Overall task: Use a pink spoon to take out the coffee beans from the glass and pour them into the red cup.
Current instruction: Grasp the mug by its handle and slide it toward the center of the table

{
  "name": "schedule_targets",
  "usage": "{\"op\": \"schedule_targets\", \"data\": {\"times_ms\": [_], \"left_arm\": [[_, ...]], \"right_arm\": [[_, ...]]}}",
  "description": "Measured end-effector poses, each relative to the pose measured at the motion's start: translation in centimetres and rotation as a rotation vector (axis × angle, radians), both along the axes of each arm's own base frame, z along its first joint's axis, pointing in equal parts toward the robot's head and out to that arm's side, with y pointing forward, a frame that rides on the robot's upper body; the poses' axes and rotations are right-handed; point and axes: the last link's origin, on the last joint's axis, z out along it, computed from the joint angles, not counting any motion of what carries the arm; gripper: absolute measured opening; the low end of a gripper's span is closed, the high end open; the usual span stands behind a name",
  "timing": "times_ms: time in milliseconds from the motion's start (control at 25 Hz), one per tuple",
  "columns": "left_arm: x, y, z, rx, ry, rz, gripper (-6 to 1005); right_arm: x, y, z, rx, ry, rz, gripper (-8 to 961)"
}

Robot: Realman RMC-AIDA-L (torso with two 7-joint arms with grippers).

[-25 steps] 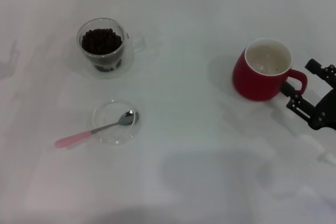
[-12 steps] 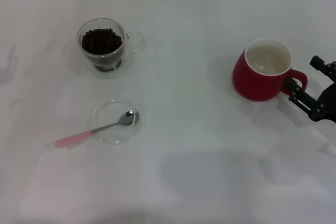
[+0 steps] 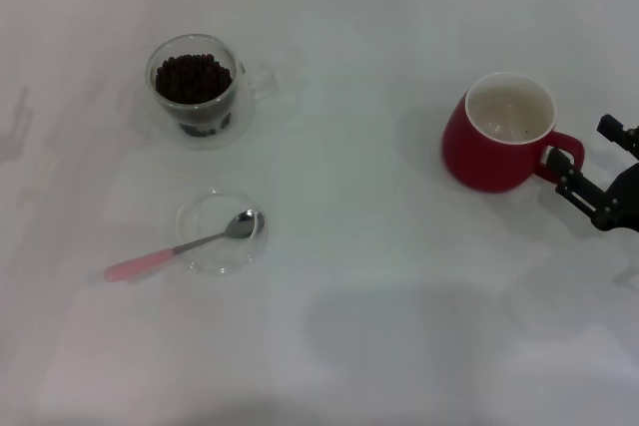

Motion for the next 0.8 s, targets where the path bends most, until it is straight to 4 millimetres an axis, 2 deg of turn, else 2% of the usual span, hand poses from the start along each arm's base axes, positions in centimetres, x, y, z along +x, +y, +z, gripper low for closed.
{"op": "schedule_targets", "data": {"times_ms": [400, 680, 800], "left_arm": [[0.2, 0.4, 0.3, 0.006, 0.012, -0.013, 594], [0.3, 0.5, 0.3, 0.007, 0.017, -0.015, 593], [0.3, 0.5, 0.4, 0.007, 0.018, -0.017, 594]], "right_arm": [[1.4, 0.8, 0.3, 0.036, -0.019, -0.112, 744], [1.6, 1.4, 0.5, 0.057, -0.015, -0.135, 743], [1.5, 1.7, 0.4, 0.047, -0.011, -0.134, 668]]}}
